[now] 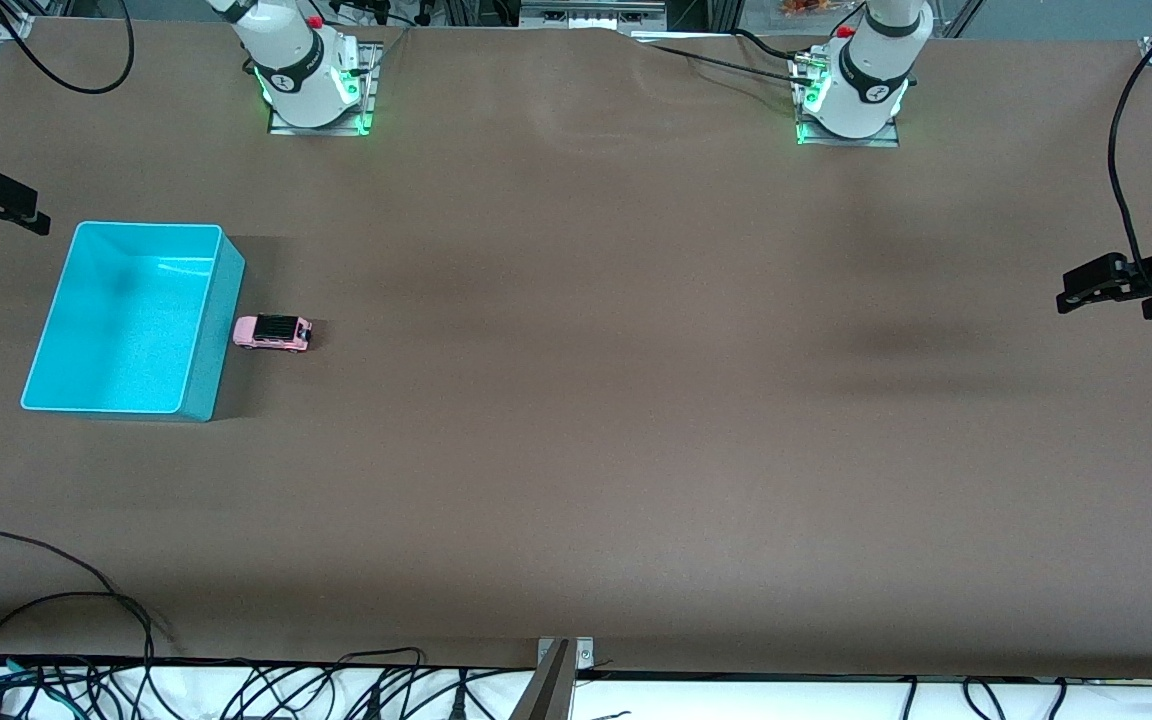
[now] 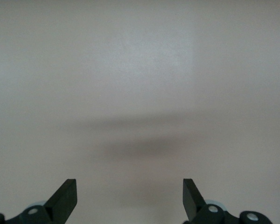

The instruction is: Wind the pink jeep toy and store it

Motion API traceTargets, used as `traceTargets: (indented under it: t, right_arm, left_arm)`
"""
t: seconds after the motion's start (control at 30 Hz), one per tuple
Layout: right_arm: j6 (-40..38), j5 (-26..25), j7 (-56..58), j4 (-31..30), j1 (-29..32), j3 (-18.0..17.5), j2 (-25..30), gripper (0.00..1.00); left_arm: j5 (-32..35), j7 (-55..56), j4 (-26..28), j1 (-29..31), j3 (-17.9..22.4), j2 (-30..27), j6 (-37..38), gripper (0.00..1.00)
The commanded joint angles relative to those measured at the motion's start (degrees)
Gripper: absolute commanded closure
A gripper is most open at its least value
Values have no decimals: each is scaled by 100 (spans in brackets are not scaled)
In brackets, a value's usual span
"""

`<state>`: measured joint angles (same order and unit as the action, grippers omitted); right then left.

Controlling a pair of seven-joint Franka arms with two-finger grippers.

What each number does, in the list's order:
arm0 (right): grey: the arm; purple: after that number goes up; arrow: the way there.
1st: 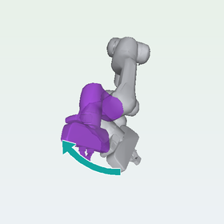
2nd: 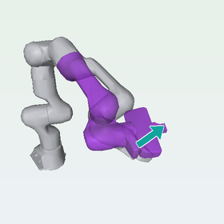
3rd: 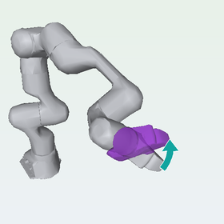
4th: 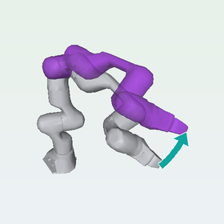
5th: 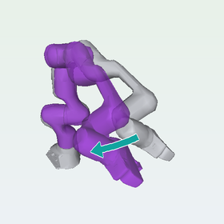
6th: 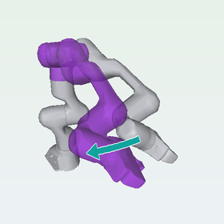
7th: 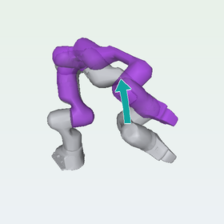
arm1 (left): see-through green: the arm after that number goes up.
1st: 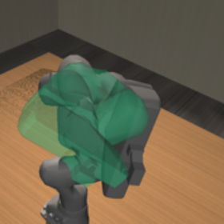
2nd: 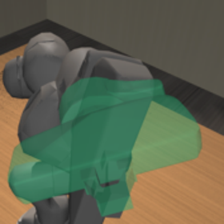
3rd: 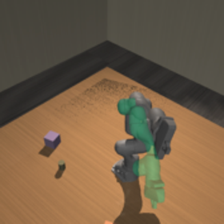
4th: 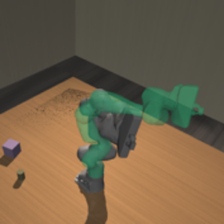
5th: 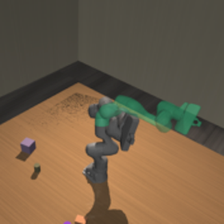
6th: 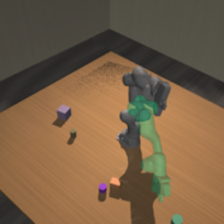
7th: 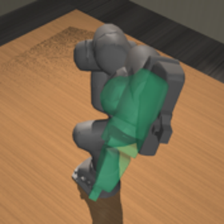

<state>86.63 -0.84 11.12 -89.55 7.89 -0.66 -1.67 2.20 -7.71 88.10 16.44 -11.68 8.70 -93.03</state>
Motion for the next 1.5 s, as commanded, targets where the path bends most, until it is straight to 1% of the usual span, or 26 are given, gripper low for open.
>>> traceTargets:
  t: [0.0,0.47,0.57,0.7,0.83,0.9,1.07,1.13,1.23,1.47]
  right_arm:
    - [-59,-65,-13,70,-15,-13,-9,0]
    - [-68,-65,-48,35,-68,-21,-17,0]
    - [11,-56,-75,-88,-103,-22,35,0]
    - [125,-126,-75,-282,-313,31,158,0]
    - [161,-179,-83,-335,-489,84,176,0]
    - [178,-188,-83,-361,-612,189,176,0]
    - [424,-188,-75,-606,-1227,760,351,0]
    - [495,-188,-75,-686,-1263,796,431,0]
    - [460,-127,-49,-608,-1254,822,335,0]
    - [504,-135,-83,-642,-1263,769,325,0]
  left_arm:
    - [-150,-134,120,61,-9,-141,48,0]
    - [-168,-81,138,52,-9,-114,57,0]
    - [-168,-81,146,52,-9,-114,57,0]
    - [-168,-81,147,61,-9,-150,66,0]
    - [-168,-81,147,61,-18,-158,66,0]
    - [-168,-90,129,69,-9,-202,74,0]
    - [-168,-81,129,70,-9,-237,66,0]
    - [-176,-81,138,70,-9,-220,66,0]
    - [-168,-81,120,70,-9,-237,74,0]
    - [-168,-90,85,96,-1,-255,66,0]
